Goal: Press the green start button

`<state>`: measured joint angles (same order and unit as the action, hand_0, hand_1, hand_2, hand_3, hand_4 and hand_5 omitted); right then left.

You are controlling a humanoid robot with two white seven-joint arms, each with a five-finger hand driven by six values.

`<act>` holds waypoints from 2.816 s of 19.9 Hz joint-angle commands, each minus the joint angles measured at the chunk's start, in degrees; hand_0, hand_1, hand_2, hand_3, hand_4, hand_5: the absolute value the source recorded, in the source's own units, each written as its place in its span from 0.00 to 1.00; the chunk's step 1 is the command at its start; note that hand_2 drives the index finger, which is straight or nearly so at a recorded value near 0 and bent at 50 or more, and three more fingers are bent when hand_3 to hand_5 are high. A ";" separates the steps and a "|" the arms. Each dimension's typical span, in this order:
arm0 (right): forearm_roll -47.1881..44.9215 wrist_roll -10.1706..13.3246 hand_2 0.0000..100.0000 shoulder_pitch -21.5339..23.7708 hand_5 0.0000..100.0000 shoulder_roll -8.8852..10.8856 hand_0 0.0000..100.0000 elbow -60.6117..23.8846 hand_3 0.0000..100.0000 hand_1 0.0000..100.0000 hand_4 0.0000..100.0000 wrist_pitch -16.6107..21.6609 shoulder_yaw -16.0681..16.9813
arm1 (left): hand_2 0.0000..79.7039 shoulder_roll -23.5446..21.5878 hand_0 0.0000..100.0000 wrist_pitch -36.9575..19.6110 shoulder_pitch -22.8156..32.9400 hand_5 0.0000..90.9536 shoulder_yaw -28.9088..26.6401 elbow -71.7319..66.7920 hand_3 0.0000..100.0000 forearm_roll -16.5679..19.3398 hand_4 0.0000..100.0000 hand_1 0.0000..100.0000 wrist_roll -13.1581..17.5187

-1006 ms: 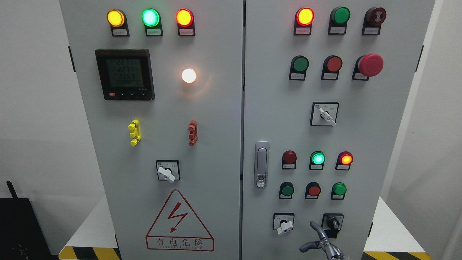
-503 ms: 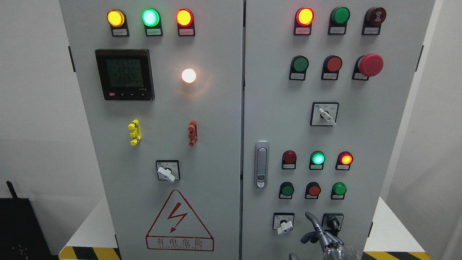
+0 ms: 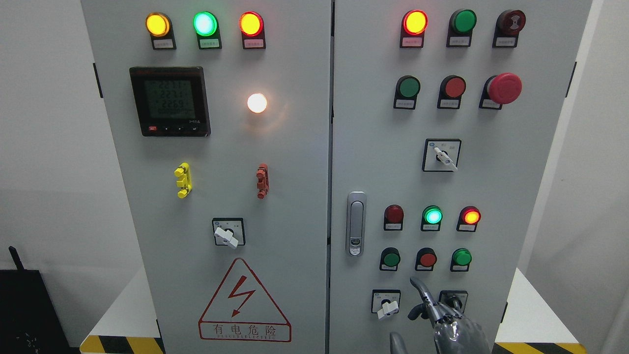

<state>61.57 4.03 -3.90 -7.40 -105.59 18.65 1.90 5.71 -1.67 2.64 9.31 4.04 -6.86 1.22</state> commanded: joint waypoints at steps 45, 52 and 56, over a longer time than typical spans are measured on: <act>2.06 -0.25 0.00 -8.66 0.53 -0.25 0.57 11.55 0.60 0.35 0.61 -0.99 -0.15 | 0.00 0.00 0.12 0.00 0.00 0.00 0.00 0.00 0.00 0.00 0.00 0.56 0.01; 1.97 -0.25 0.00 -8.58 0.53 -0.25 0.57 11.02 0.59 0.35 0.60 -1.16 0.03 | 0.00 0.00 0.12 0.00 0.00 0.00 0.00 0.00 0.00 0.00 0.00 0.56 0.01; 1.62 -0.16 0.00 -8.31 0.53 -0.25 0.58 10.32 0.59 0.36 0.60 -1.07 0.12 | 0.00 0.00 0.12 0.00 0.00 0.00 0.00 0.00 0.00 0.00 0.00 0.56 0.01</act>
<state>63.49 3.53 -12.47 -7.64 -94.86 17.57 0.72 5.71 -1.67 2.64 9.32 4.04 -6.86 1.22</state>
